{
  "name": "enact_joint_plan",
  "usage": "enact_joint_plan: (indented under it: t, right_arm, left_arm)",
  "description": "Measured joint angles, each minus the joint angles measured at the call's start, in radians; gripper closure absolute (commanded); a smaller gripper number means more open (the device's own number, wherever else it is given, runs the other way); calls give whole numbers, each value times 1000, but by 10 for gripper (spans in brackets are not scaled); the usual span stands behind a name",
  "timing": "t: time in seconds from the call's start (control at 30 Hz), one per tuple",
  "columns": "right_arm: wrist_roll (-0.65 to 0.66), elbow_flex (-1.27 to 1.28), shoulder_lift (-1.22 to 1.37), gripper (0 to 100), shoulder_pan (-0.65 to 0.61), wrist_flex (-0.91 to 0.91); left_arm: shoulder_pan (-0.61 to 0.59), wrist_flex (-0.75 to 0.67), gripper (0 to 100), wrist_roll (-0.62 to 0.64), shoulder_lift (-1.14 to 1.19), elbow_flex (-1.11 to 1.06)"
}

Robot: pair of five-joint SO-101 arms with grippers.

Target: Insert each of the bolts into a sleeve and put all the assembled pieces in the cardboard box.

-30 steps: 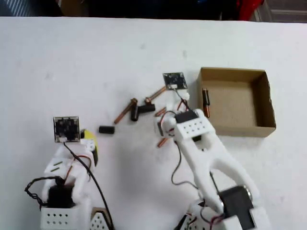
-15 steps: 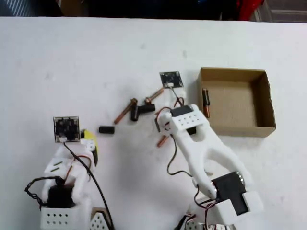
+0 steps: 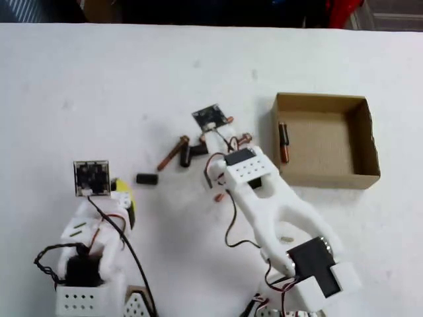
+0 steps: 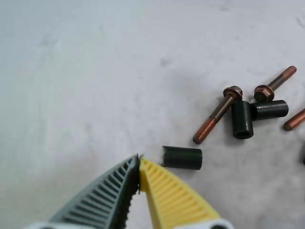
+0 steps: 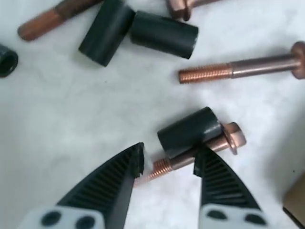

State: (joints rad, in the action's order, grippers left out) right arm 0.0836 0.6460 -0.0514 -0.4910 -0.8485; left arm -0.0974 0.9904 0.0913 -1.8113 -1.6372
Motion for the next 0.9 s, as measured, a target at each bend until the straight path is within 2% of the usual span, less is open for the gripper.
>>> enact_joint_plan:
  t: [0.63, 0.9]
  right_arm:
    - [370, -2, 0, 844, 0, -80]
    - [397, -2, 0, 844, -2, -92]
  left_arm:
    - [2, 0, 977, 0, -2, -26]
    - [2, 0, 977, 0, -2, -26]
